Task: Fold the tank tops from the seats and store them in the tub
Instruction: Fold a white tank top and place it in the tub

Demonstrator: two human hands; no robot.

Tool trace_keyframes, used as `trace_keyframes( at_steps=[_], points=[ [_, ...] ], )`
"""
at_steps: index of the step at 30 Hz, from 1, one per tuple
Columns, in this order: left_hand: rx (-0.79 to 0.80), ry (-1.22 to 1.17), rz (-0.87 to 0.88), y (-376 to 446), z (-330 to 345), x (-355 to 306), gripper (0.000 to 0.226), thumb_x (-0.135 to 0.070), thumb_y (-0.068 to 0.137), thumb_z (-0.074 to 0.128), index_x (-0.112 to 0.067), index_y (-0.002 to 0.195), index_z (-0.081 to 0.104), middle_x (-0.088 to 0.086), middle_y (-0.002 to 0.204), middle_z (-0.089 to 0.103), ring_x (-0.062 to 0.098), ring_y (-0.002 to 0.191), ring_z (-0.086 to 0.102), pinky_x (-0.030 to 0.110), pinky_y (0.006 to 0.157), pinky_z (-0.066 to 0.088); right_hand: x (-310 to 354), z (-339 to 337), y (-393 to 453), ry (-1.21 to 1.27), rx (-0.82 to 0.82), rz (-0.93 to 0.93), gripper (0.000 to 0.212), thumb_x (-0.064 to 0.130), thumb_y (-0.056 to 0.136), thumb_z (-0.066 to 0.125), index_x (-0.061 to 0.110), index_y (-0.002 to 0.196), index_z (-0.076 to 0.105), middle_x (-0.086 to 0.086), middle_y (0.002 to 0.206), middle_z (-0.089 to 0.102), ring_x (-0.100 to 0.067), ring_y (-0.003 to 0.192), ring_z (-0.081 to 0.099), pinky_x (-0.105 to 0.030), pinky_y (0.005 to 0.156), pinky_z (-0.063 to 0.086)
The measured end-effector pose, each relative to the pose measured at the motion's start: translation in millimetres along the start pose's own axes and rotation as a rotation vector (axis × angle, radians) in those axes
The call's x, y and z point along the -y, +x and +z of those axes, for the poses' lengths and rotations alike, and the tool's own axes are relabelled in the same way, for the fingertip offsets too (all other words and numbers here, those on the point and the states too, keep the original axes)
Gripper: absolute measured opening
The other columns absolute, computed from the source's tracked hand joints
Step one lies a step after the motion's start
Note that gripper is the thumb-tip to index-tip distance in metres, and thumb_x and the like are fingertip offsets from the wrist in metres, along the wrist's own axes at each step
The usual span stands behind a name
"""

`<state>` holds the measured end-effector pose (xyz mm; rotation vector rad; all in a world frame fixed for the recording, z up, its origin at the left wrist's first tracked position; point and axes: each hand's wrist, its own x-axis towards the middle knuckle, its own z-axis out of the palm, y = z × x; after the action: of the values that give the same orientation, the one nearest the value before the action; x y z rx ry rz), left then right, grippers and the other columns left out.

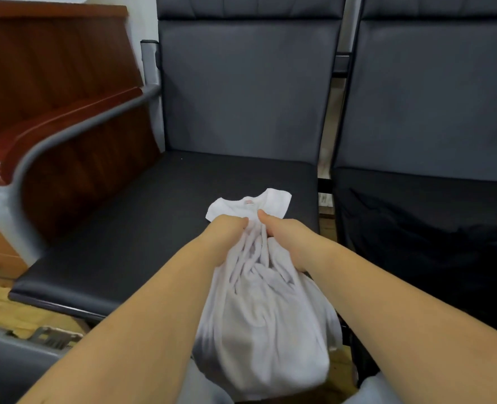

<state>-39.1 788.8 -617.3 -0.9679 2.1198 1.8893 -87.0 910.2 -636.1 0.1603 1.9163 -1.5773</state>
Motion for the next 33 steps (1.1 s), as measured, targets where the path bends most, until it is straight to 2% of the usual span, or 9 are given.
trace_keyframes(
  at_steps=[3,6,10,17,20,24,29,31,33],
  points=[
    [0.046,0.08,0.063,0,9,-4,0.018,-0.027,0.087,0.06,-0.011,0.093,0.056,0.006,0.089,0.064,0.019,0.076,0.062,0.029,0.07,0.049,0,-5,-1,0.01,-0.001,0.041,0.063,0.058,0.082,0.064,0.007,0.118,0.059,-0.011,0.115,0.066,-0.027,0.105,0.064,-0.041,0.1,0.048],
    [0.192,0.048,0.025,-5,12,-1,0.03,-0.031,0.09,0.06,-0.013,0.114,0.062,0.01,0.103,0.073,0.024,0.094,0.07,0.038,0.091,0.054,4,-14,-7,0.029,-0.048,0.081,0.055,0.057,0.081,0.066,0.008,0.105,0.058,-0.013,0.104,0.066,-0.027,0.095,0.064,-0.037,0.093,0.05],
    [0.379,0.054,0.043,-13,10,4,0.033,-0.035,0.086,0.064,-0.017,0.113,0.07,0.009,0.108,0.073,0.027,0.104,0.068,0.044,0.101,0.048,3,-26,-13,0.071,-0.034,0.046,0.053,0.047,0.079,0.073,0.006,0.109,0.059,-0.017,0.105,0.067,-0.032,0.097,0.066,-0.045,0.094,0.051],
    [0.19,0.449,0.128,-28,-13,6,0.045,-0.065,0.084,0.056,-0.024,0.095,0.073,-0.004,0.098,0.071,0.017,0.094,0.067,0.04,0.094,0.051,-7,-63,-17,0.112,-0.146,-0.13,0.026,0.035,0.096,0.051,0.022,0.113,0.067,-0.011,0.122,0.062,-0.026,0.106,0.062,-0.041,0.101,0.047],
    [0.219,0.487,0.074,-33,-31,15,0.053,-0.073,0.079,0.053,-0.027,0.096,0.074,-0.006,0.099,0.074,0.017,0.094,0.069,0.038,0.093,0.052,-6,-79,-20,0.121,-0.247,-0.125,0.033,0.037,0.097,0.052,0.018,0.122,0.06,-0.011,0.123,0.06,-0.028,0.111,0.059,-0.04,0.104,0.044],
    [0.249,0.386,0.092,-43,-44,18,0.045,-0.063,0.083,0.057,-0.025,0.104,0.071,-0.005,0.101,0.074,0.018,0.096,0.069,0.037,0.089,0.054,-2,-89,-30,0.071,-0.322,-0.104,0.047,0.038,0.099,0.048,0.012,0.138,0.047,-0.015,0.13,0.055,-0.033,0.117,0.055,-0.044,0.105,0.041],
    [0.246,0.223,0.012,-49,-50,19,0.031,-0.035,0.087,0.067,-0.016,0.112,0.064,0.003,0.109,0.069,0.02,0.099,0.066,0.032,0.073,0.055,1,-97,-44,-0.049,-0.373,-0.13,0.041,0.031,0.1,0.048,0.005,0.131,0.052,-0.013,0.106,0.06,-0.029,0.107,0.055,-0.039,0.101,0.043],
    [0.248,0.101,-0.043,-49,-53,20,0.037,-0.027,0.086,0.069,-0.011,0.118,0.062,0.007,0.114,0.068,0.023,0.102,0.066,0.033,0.071,0.055,4,-97,-52,-0.184,-0.422,-0.25,0.042,0.03,0.101,0.046,0.0,0.129,0.049,-0.01,0.094,0.057,-0.026,0.099,0.053,-0.038,0.095,0.044],
    [0.211,-0.012,-0.077,-49,-55,21,0.03,-0.022,0.087,0.068,-0.011,0.115,0.062,0.009,0.113,0.068,0.026,0.101,0.065,0.036,0.07,0.055,3,-93,-61,-0.243,-0.341,-0.436,0.031,0.024,0.099,0.049,0.007,0.125,0.05,-0.006,0.104,0.061,-0.018,0.092,0.06,-0.024,0.082,0.049]
  ],
)
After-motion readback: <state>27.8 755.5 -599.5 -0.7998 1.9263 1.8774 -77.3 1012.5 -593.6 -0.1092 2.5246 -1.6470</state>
